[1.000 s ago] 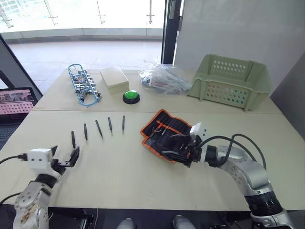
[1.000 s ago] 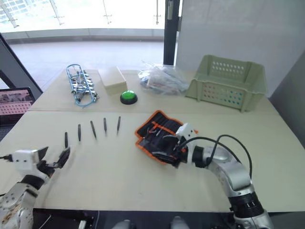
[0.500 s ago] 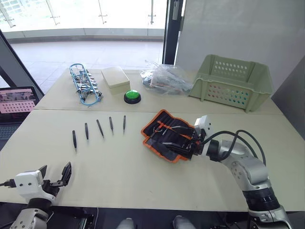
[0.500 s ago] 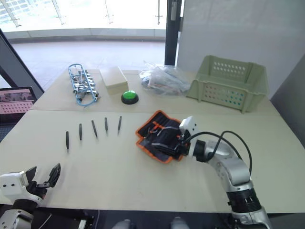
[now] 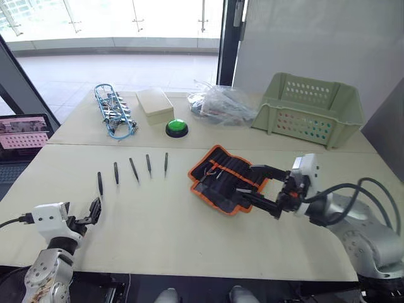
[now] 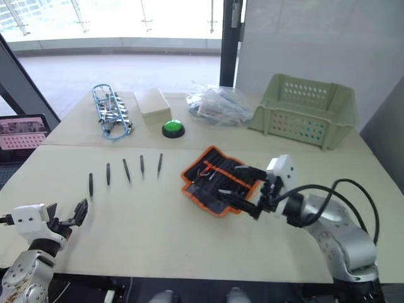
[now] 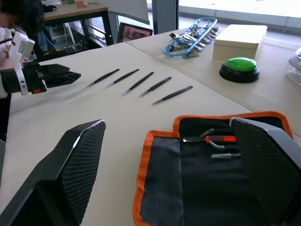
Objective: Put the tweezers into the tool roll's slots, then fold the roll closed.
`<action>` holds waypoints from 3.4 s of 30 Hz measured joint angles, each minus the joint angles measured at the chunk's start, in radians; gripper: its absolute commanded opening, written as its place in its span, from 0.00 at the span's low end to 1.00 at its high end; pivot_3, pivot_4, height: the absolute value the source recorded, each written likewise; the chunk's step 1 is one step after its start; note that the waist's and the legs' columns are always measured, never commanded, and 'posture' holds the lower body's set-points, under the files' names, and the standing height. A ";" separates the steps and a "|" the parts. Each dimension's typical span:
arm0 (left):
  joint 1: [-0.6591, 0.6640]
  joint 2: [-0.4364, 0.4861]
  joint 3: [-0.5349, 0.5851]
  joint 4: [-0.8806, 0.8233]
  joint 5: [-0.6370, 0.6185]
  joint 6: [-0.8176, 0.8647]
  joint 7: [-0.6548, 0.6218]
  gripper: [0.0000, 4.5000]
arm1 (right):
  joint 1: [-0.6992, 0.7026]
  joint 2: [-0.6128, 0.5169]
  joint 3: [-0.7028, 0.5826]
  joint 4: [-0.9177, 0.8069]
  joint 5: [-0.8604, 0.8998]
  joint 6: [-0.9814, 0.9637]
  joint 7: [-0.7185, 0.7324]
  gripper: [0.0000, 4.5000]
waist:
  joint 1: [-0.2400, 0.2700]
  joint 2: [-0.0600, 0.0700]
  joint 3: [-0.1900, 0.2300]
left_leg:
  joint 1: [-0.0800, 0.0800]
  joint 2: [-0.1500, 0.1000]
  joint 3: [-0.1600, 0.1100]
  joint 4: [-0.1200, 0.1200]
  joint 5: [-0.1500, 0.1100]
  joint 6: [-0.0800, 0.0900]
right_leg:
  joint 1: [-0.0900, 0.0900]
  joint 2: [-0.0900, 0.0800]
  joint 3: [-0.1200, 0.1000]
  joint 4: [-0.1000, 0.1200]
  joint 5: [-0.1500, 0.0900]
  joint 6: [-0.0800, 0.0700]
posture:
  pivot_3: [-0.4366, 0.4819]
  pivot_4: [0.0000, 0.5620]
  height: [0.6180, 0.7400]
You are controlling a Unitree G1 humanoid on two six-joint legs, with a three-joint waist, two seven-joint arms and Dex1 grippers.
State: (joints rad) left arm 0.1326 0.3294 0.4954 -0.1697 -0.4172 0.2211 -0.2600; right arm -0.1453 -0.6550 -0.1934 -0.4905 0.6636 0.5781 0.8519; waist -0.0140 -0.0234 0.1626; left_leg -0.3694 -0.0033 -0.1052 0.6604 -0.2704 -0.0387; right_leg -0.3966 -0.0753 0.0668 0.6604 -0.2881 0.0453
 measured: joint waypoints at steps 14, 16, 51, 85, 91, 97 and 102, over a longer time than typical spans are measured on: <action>-0.225 0.000 -0.072 0.046 0.024 0.290 0.172 1.00 | 0.115 -0.104 -0.121 -0.095 0.241 0.125 -0.003 1.00 | 0.002 -0.001 0.001 | 0.002 0.000 -0.001 0.000 0.000 0.000 | 0.006 0.001 -0.001 -0.004 0.001 0.002 | 0.48 0.27 1.00; -0.228 -0.017 -0.071 0.045 0.029 0.291 0.201 1.00 | 0.122 -0.104 -0.130 -0.095 0.241 0.123 -0.016 1.00 | -0.003 -0.001 0.001 | 0.002 0.000 -0.001 0.000 0.000 0.000 | 0.006 0.000 -0.001 -0.005 0.001 0.002 | 0.48 0.27 1.00; -0.289 -0.005 -0.105 0.162 0.150 0.265 0.236 0.21 | -0.022 -0.116 -0.023 -0.090 0.244 0.145 -0.107 1.00 | 0.007 0.005 -0.002 | 0.007 -0.001 -0.001 0.000 0.001 0.000 | 0.010 0.000 0.000 -0.003 0.001 0.003 | 0.48 0.27 1.00; -0.838 0.096 -0.536 0.026 -0.039 0.610 -0.273 0.01 | 0.169 -0.099 -0.095 -0.191 0.125 0.107 -0.225 1.00 | -0.012 -0.004 0.004 | -0.002 0.000 -0.001 0.000 0.000 0.002 | 0.005 0.001 0.000 -0.014 0.005 0.006 | 0.48 0.27 1.00; -0.896 0.138 -0.628 0.027 -0.054 0.721 -0.353 0.00 | 0.206 -0.042 -0.085 -0.171 0.049 0.093 -0.311 0.73 | -0.008 -0.003 0.005 | -0.002 -0.001 -0.001 0.000 0.000 0.002 | 0.005 0.000 0.000 -0.014 0.005 0.006 | 0.48 0.27 1.00; -0.888 0.164 -0.670 0.005 -0.047 0.772 -0.360 0.00 | -0.002 0.001 0.065 0.148 -0.162 -0.028 -0.316 0.28 | -0.017 -0.001 0.006 | -0.001 0.000 -0.001 0.000 0.001 0.001 | 0.006 0.001 0.000 -0.012 0.006 0.006 | 0.48 0.27 1.00; -0.850 0.176 -0.672 -0.025 -0.032 0.788 -0.341 0.00 | -0.182 0.043 0.165 0.441 -0.262 -0.128 -0.221 0.01 | -0.024 0.000 0.007 | -0.002 -0.001 -0.001 0.000 0.001 0.001 | 0.004 0.001 0.000 -0.013 0.006 0.006 | 0.48 0.27 1.00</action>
State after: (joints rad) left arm -0.7174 0.5053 -0.1768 -0.1951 -0.4491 1.0094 -0.6008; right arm -0.3274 -0.6123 -0.0283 -0.0496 0.4018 0.4499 0.6310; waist -0.0384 -0.0234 0.1694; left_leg -0.3712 -0.0039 -0.1059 0.6604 -0.2696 -0.0373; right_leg -0.3923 -0.0746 0.0671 0.6475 -0.2824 0.0510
